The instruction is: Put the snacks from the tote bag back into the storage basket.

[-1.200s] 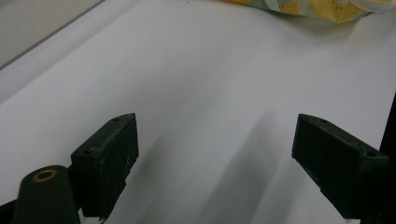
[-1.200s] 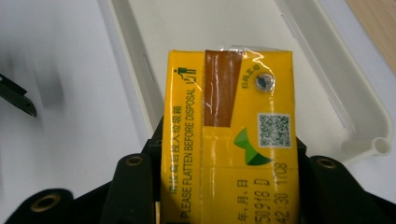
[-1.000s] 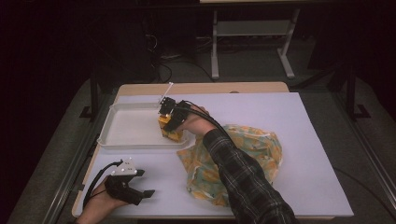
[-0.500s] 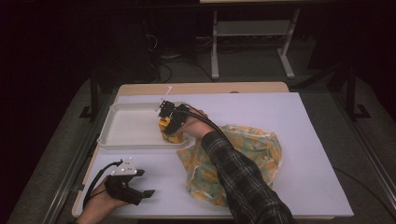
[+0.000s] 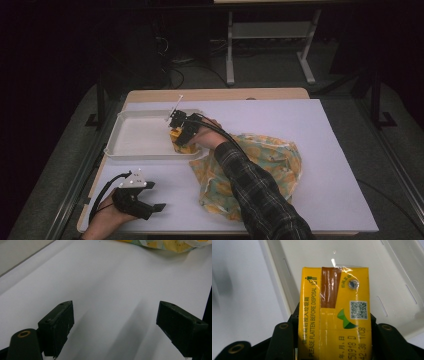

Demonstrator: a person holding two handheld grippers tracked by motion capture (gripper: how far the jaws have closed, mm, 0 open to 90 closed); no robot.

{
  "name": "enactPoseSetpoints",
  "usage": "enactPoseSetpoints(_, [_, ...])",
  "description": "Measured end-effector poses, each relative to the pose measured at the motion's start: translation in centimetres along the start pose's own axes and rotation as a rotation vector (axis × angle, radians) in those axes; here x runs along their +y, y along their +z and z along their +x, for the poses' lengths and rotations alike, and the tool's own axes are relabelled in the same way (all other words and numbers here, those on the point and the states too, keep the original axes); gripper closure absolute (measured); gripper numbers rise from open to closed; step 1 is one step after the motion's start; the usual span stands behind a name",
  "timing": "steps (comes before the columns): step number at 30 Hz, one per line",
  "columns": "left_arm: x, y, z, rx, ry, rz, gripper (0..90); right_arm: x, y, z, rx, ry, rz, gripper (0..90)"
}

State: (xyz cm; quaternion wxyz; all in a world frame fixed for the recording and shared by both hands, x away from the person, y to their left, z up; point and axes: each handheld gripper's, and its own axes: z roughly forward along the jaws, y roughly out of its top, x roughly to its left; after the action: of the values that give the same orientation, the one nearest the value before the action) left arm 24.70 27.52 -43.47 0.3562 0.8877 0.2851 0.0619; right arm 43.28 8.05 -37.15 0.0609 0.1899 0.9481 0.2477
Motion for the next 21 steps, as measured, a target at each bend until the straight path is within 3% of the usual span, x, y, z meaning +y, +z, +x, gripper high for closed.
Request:
enactPoseSetpoints(8, [0.0, 0.0, 0.0, -0.001, 0.008, 0.006, 14.1, 0.0, 0.0, 0.0, 0.005, 0.007, 0.002, 52.6])
enactPoseSetpoints(21, [0.0, 0.0, 0.1, 0.003, 0.013, 0.009, 14.1, -0.4, -2.6, -0.2, 0.013, 0.047, -0.067, 31.5])
